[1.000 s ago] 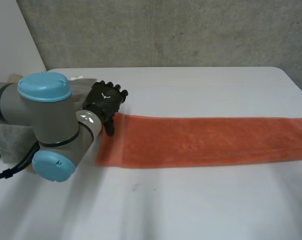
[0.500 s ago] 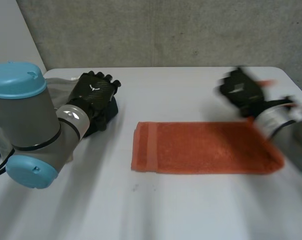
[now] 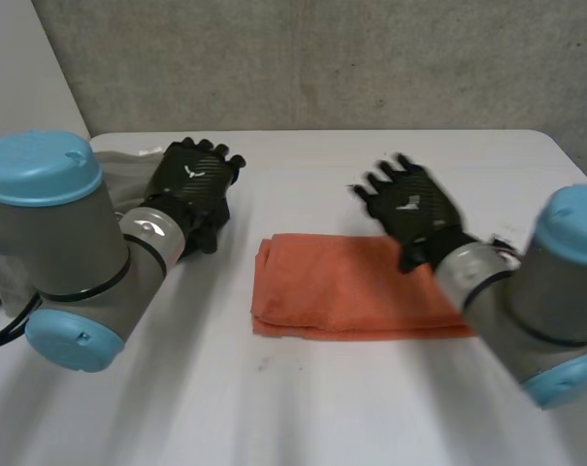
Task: Fold the laundry.
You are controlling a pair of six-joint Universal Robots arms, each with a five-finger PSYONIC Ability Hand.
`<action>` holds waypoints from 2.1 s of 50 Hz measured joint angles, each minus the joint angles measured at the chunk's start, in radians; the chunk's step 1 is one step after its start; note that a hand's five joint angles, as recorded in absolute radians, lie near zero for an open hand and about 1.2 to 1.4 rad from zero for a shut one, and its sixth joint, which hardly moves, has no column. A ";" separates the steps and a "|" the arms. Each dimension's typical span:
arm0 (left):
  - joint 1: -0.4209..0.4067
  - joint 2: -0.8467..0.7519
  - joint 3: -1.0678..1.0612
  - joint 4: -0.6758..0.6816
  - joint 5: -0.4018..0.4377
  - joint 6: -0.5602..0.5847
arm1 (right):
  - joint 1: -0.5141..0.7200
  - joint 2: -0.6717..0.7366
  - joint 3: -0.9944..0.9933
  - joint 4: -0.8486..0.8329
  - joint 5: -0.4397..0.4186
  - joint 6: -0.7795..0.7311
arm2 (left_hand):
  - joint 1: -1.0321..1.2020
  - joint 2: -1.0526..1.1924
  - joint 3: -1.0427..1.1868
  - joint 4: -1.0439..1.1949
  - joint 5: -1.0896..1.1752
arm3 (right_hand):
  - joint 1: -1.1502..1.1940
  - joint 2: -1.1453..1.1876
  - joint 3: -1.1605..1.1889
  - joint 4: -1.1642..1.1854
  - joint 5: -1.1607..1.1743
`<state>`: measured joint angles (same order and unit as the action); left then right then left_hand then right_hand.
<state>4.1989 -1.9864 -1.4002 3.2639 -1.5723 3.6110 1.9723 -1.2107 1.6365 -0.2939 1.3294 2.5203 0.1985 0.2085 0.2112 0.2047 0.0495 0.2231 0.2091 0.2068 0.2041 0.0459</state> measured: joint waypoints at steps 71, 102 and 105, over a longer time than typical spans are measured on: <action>-0.026 0.014 -0.092 0.056 0.042 -0.061 | -0.380 0.072 0.194 0.085 -0.161 0.250 | 0.000 0.000 0.000 0.000 0.000 | 0.870 0.965 0.975 0.985 0.918; 0.021 0.100 -0.165 0.062 0.041 -0.073 | 0.352 0.207 -0.074 0.036 -0.040 -0.163 | 0.000 0.000 0.000 0.000 0.000 | 0.262 0.318 0.348 0.354 0.308; 0.019 0.097 -0.156 0.072 0.041 -0.082 | 0.349 0.193 -0.072 0.044 -0.036 -0.127 | 0.000 0.000 0.000 0.000 0.000 | 0.019 0.035 0.051 0.055 0.028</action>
<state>4.2179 -1.8897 -1.5560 3.3354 -1.5310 3.5285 2.3214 -1.0177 1.5641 -0.2503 1.2938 2.3933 0.1986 0.2085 0.2112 0.2047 0.0495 0.2416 0.2438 0.2574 0.2590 0.0741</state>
